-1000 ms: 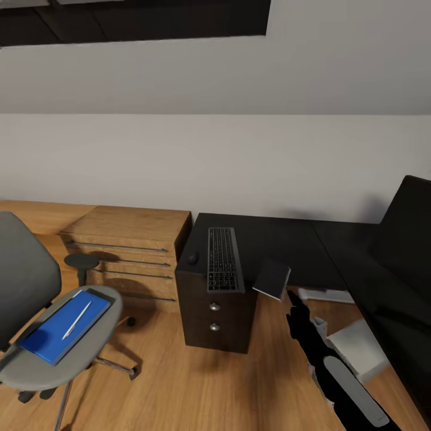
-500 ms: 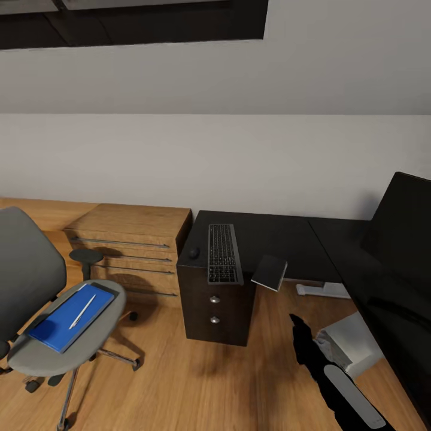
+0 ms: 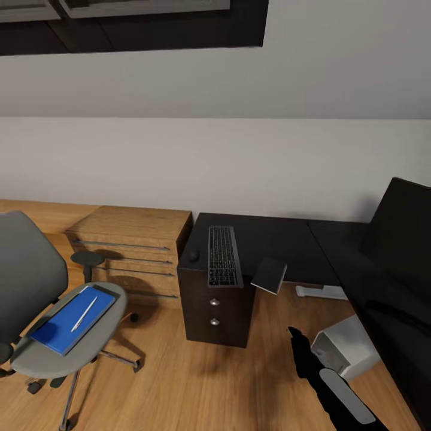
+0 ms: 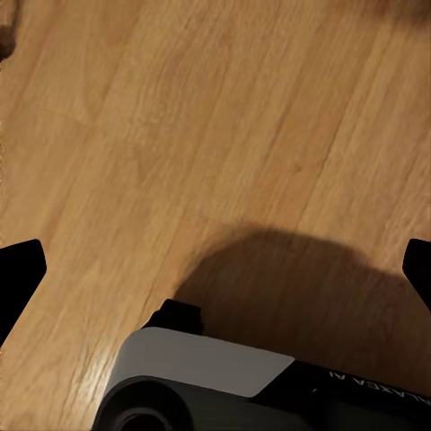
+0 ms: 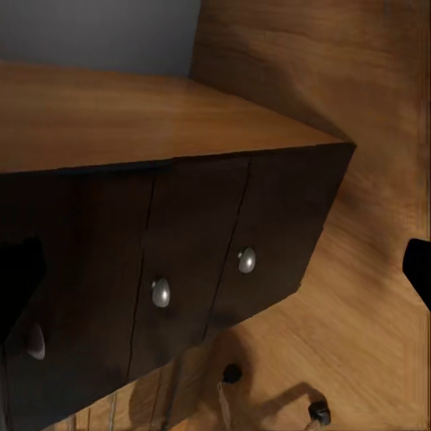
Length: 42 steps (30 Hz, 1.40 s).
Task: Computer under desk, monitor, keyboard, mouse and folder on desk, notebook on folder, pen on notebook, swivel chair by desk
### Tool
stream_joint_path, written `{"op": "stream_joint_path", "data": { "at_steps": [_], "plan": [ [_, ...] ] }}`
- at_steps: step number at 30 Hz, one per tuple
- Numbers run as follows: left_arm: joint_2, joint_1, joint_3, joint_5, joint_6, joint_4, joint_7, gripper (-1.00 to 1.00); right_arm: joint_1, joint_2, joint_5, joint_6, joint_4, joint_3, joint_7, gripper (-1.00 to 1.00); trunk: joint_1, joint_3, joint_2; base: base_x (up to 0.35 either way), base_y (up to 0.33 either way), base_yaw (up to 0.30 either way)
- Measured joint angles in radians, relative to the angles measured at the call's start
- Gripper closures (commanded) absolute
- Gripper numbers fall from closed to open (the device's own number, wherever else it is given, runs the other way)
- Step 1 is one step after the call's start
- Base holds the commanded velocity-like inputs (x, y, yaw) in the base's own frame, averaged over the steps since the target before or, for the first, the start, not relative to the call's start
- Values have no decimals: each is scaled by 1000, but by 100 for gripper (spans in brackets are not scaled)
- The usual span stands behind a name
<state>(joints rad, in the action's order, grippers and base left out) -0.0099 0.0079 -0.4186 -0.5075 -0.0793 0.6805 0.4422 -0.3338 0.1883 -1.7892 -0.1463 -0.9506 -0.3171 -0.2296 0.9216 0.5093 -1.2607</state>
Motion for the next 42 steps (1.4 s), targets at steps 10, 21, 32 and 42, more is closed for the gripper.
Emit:
{"op": "stream_joint_path", "data": {
  "at_steps": [10,21,32,42],
  "plan": [
    [3,0,1,0,4,-5,3,-100,-105,-186,466,-146,408,1,3,-100,-38,-31,70,0,0,0],
    [3,0,2,0,3,-5,4,-100,-107,-239,848,-394,821,-66,10,-100,-81,-66,147,0,0,0],
    [4,0,3,-2,-3,-6,3,-100,-53,-149,1263,-437,968,-203,83,-100,-123,-100,224,0,0,0],
    [3,0,3,-2,-3,-7,1,-100,-48,-212,1280,-439,971,-204,117,-100,-161,-132,294,0,0,0]
  ]
}}
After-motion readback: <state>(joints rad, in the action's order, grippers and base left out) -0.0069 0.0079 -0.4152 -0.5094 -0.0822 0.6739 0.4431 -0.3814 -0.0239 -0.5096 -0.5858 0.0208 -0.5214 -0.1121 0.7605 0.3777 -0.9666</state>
